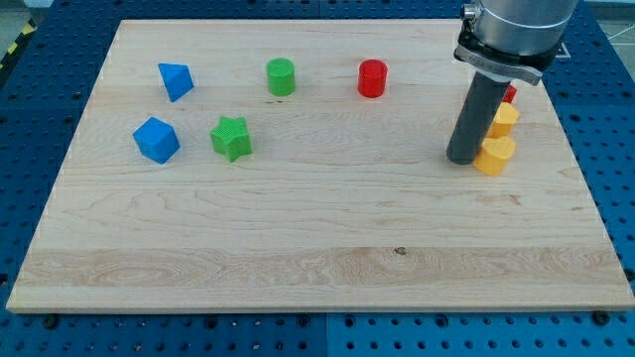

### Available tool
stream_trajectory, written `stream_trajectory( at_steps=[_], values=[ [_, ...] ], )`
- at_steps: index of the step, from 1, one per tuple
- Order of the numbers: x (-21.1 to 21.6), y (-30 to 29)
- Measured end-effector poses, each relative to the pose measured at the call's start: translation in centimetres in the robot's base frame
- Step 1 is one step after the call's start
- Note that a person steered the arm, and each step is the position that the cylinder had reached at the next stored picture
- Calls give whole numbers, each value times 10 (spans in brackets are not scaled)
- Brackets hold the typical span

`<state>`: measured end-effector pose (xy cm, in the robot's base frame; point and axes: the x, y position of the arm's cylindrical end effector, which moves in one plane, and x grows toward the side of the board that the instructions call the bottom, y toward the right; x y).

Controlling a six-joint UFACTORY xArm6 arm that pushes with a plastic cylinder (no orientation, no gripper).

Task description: Move the yellow heart closer to the yellow hexagon

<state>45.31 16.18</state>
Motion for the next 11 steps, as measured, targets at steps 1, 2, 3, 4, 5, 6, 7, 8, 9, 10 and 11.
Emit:
stream_trajectory(
  at_steps=[1, 2, 3, 4, 5, 6, 7, 8, 9, 10, 11],
  values=[
    [0, 2],
    [0, 13],
    [0, 11],
    [20, -24],
    [78, -51],
    [122, 12],
    [110, 38],
    [108, 38],
    [66, 37],
    [63, 36],
    [42, 36]
  ],
)
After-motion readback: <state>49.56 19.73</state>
